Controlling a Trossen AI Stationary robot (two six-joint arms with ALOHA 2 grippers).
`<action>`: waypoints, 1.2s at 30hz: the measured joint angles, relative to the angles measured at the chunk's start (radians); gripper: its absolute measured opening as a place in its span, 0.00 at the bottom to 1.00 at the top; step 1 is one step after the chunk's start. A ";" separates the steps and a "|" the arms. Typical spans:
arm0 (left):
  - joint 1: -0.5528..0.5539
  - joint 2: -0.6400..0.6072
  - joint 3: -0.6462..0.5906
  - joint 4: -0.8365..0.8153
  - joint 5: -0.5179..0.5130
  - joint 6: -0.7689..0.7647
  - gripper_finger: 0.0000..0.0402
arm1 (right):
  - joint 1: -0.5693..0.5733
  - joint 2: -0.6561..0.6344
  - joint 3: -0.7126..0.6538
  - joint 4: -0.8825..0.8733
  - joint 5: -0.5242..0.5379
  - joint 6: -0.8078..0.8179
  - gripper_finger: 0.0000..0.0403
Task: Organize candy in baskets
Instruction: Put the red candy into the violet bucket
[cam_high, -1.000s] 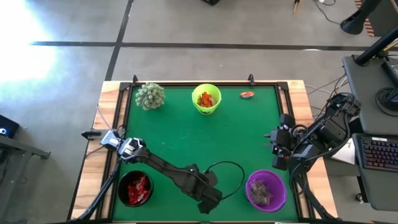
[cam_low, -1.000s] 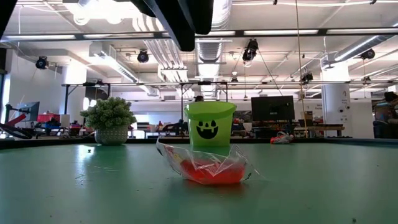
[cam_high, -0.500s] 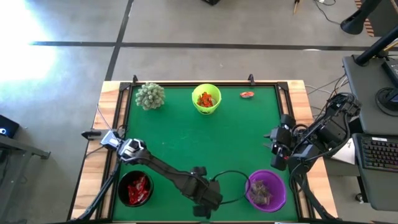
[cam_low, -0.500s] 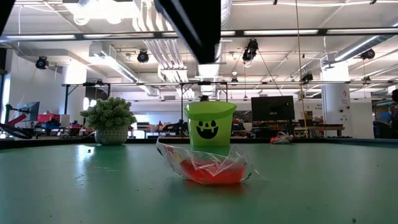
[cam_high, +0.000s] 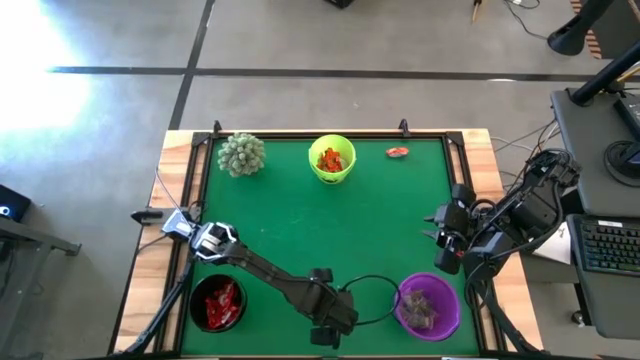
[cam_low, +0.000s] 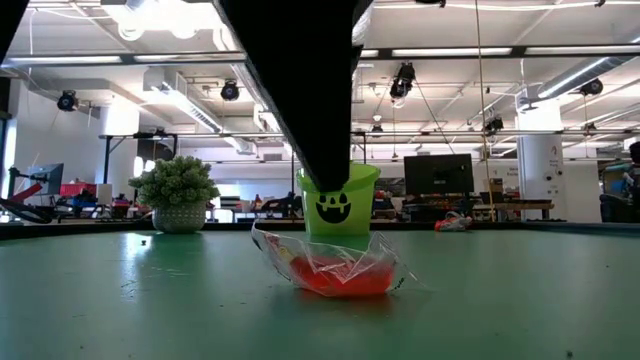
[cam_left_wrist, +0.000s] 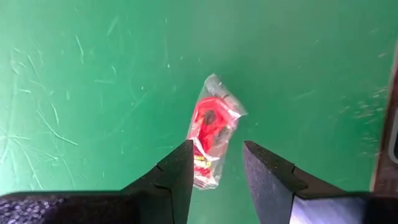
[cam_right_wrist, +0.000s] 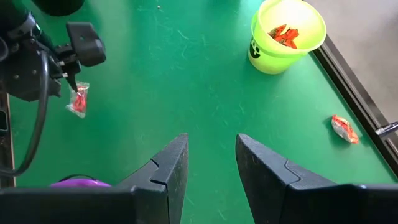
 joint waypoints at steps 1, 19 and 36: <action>0.002 0.000 -0.008 0.002 0.002 0.001 0.30 | 0.000 0.000 0.000 0.000 0.000 0.000 0.32; 0.065 -0.010 -0.207 0.130 0.167 0.000 0.24 | 0.000 0.000 0.000 -0.003 0.000 -0.003 0.32; 0.066 0.001 0.078 -0.072 0.169 0.144 0.01 | 0.000 0.000 0.000 0.035 -0.030 0.026 0.29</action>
